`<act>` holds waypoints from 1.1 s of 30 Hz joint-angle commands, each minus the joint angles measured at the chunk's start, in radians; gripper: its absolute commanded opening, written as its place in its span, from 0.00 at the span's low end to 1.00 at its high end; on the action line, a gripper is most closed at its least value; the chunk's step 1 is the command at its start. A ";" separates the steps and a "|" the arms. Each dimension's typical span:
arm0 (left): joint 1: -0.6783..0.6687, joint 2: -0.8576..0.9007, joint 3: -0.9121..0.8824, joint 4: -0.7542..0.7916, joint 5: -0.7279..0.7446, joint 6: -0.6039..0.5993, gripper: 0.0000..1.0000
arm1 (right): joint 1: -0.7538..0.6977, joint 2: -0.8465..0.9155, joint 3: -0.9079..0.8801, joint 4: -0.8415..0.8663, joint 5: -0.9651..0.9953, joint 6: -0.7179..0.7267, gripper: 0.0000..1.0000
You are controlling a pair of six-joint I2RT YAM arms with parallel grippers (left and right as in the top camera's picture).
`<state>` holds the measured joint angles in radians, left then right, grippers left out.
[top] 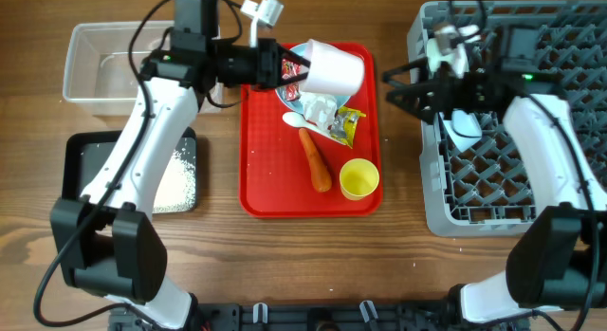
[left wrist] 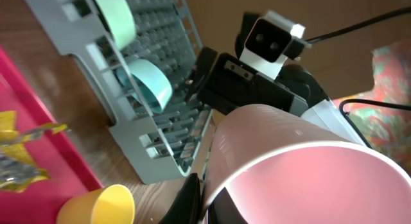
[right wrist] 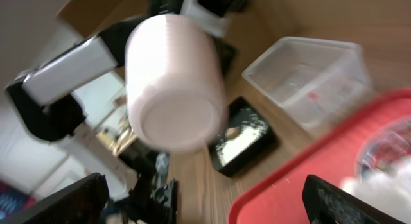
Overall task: Sort waste into correct bins and load items into the dishwasher rack
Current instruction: 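Pass the pink cup from the left gripper to the right gripper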
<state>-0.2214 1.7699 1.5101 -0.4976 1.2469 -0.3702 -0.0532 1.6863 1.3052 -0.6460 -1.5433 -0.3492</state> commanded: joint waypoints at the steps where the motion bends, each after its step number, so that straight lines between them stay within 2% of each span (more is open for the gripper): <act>1: -0.034 0.019 -0.003 0.005 0.021 0.027 0.04 | 0.065 0.004 0.009 0.146 -0.078 0.129 1.00; 5: -0.056 0.033 -0.003 0.004 -0.005 0.026 0.04 | 0.100 0.004 0.009 0.372 -0.078 0.328 0.99; 7: -0.058 0.040 -0.003 0.005 -0.007 0.026 0.04 | 0.109 0.004 0.009 0.426 -0.077 0.372 0.96; 10: -0.057 0.046 -0.003 0.005 -0.011 0.026 0.04 | 0.118 0.005 0.009 0.436 -0.074 0.378 0.85; 11: -0.057 0.046 -0.003 0.009 -0.014 0.026 0.04 | 0.120 0.005 0.009 0.435 -0.074 0.378 0.74; 13: -0.057 0.046 -0.003 0.016 -0.014 0.026 0.04 | 0.122 0.005 0.009 0.435 -0.074 0.378 0.69; 18: -0.057 0.046 -0.003 0.062 -0.013 -0.011 0.04 | 0.153 0.006 0.009 0.421 -0.048 0.375 0.74; 25: -0.057 0.046 -0.003 0.105 -0.013 -0.042 0.04 | 0.181 0.006 0.009 0.422 -0.017 0.375 0.73; 27: -0.057 0.046 -0.003 0.105 -0.013 -0.042 0.04 | 0.181 0.006 0.009 0.422 -0.016 0.376 0.70; 30: -0.057 0.046 -0.003 0.105 -0.014 -0.042 0.04 | 0.181 0.006 0.009 0.422 -0.016 0.375 0.54; 33: -0.057 0.046 -0.003 0.106 -0.014 -0.042 0.04 | 0.181 0.006 0.009 0.422 -0.017 0.376 0.45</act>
<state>-0.2775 1.8084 1.5101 -0.3992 1.2545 -0.3870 0.0998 1.6863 1.3041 -0.2245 -1.5223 0.0414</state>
